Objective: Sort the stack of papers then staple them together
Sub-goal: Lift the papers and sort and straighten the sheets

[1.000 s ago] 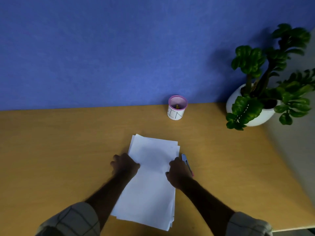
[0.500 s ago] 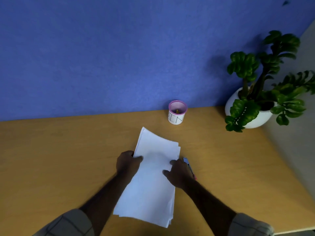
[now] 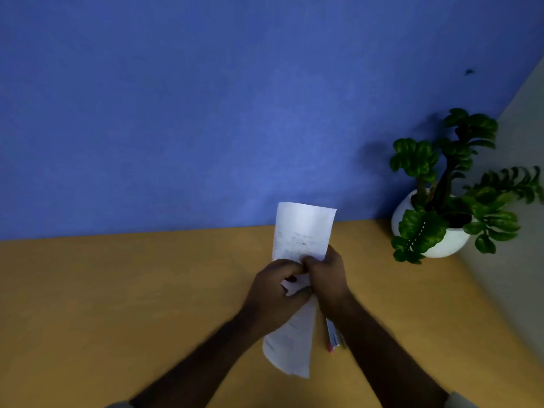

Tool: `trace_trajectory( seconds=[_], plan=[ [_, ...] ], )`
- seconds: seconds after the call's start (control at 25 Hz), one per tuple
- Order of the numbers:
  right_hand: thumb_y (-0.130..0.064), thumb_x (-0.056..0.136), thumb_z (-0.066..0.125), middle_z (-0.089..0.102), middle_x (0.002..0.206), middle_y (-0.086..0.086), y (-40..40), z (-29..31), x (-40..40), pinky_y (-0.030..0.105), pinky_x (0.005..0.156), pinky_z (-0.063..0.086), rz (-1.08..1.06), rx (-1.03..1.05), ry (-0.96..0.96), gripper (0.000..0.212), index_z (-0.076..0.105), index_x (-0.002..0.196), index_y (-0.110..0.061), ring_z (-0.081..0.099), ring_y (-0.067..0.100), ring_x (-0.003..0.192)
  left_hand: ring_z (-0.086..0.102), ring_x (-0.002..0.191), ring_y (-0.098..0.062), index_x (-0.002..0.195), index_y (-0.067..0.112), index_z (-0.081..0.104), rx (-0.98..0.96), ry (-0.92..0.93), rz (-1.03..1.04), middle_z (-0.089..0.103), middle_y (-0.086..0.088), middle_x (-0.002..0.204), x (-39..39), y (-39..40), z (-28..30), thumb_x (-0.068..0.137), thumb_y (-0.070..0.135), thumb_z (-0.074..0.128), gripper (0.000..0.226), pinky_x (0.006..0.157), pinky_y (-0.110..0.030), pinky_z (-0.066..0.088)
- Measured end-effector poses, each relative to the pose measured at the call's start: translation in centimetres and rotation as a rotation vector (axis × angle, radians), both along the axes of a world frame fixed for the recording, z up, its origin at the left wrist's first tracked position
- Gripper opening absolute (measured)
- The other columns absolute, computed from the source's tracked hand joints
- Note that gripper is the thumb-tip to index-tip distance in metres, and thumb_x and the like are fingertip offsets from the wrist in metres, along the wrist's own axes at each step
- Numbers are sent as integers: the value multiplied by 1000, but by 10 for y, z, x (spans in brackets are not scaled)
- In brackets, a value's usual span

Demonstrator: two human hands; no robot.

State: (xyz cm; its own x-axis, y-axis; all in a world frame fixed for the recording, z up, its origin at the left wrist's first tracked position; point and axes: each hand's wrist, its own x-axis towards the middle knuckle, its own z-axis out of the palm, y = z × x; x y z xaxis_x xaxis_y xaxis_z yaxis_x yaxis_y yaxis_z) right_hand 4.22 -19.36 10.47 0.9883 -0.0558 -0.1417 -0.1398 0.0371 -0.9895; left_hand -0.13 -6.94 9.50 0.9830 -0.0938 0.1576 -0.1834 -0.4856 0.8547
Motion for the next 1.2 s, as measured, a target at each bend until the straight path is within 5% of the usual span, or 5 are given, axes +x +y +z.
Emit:
trace_trajectory(
  seconds=[0.12,0.28,0.4,0.52,1.2],
  plan=[
    [7,87,58,75,109,10,-23,11,9,42,78,60,93,68,-11,30,70,107,-10,73,30,92,61,100,4,122,22,68,-63,-63,274,64,11,119,17,26,10,84,32,79,40,79,-8,47],
    [6,87,58,70,120,19,-49,22,17,55,90,54,287,302,86,34,64,120,0,67,45,105,56,127,-18,147,15,47,-301,223,449,53,1,145,47,70,35,84,47,76,76,103,-37,48],
    [6,86,58,68,121,23,-58,25,17,57,92,53,335,334,176,35,65,119,1,66,47,106,72,110,-28,121,15,71,-666,262,189,75,-6,122,53,87,44,86,45,70,47,90,-38,59],
    [7,87,56,69,120,24,-59,24,16,61,97,48,312,286,204,35,64,120,1,63,51,109,75,94,-29,102,7,77,-836,184,293,79,-14,106,53,89,54,89,23,72,21,74,-32,60],
    [6,89,56,73,114,17,-52,10,20,49,79,59,324,216,153,30,67,114,-5,70,42,98,77,100,-27,103,11,79,-745,164,244,80,-7,108,42,91,46,96,7,63,18,83,-35,62]
  ],
)
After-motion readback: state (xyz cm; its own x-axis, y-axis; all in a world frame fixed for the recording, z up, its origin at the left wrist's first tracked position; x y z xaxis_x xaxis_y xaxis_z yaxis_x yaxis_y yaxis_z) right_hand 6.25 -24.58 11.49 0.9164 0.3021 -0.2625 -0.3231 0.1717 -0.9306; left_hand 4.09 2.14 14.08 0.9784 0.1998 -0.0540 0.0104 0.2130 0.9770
